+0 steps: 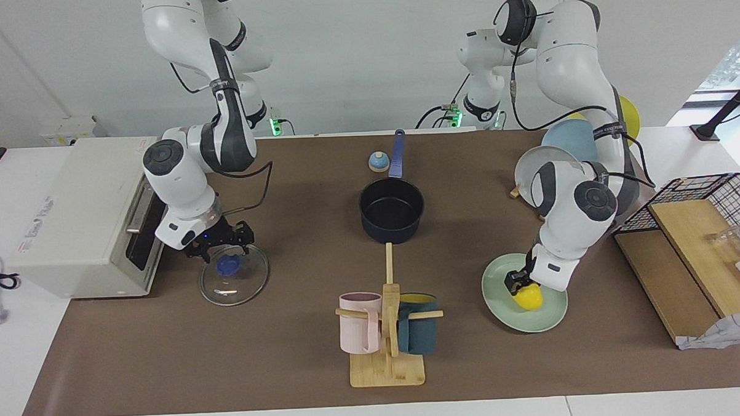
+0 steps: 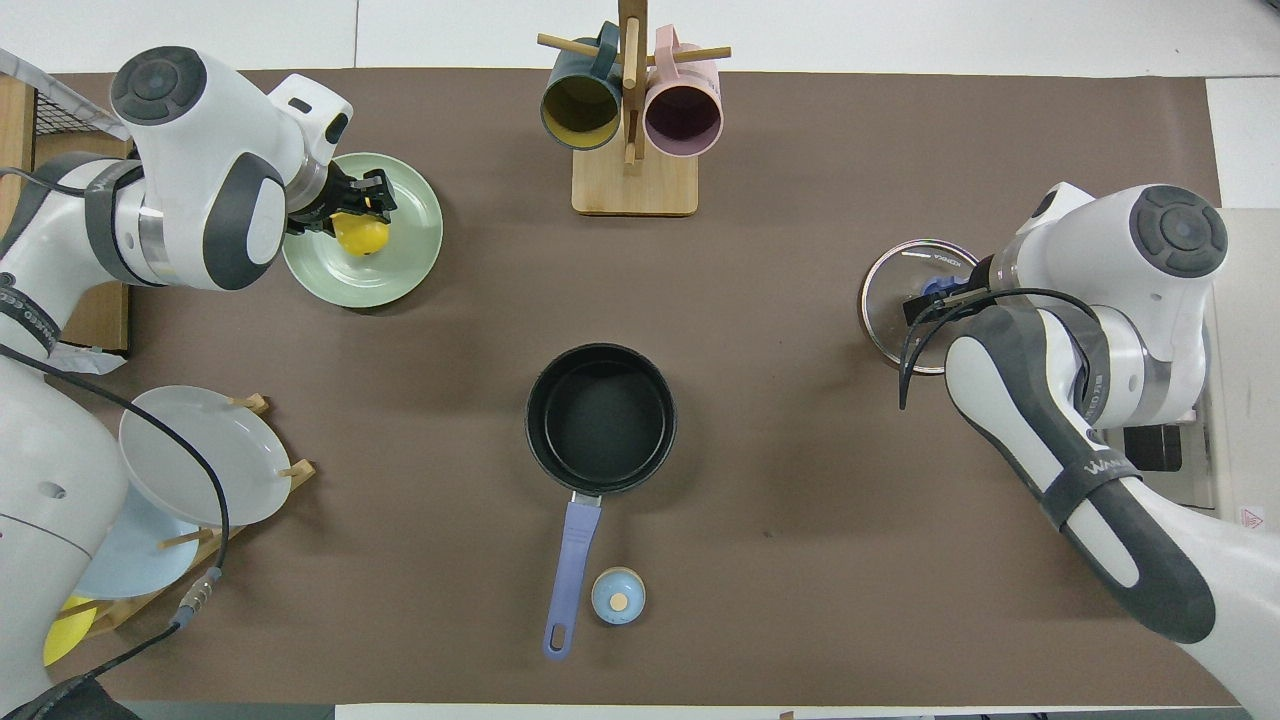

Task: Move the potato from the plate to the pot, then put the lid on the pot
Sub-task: 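Grasp the potato with the left gripper while the right gripper reaches the lid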

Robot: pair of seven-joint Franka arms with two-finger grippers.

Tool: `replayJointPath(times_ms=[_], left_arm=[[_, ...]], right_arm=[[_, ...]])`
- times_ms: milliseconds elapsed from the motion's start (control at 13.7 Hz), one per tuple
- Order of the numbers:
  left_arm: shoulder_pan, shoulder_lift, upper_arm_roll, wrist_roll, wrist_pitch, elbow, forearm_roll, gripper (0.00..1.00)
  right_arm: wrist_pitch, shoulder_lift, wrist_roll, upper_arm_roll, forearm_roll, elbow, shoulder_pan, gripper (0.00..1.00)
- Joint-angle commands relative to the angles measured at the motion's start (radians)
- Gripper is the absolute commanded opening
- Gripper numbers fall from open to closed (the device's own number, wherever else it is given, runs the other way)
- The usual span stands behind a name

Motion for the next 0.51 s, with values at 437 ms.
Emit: replayJointPath(times_ms=[437], left_arm=[[-0.293,-0.397,-0.033,-0.219,-0.224,-0.201,-0.083,0.00]], right_arm=[[0.024,0.047,-0.111,0.006,0.021,0.031,-0.013,0.76]])
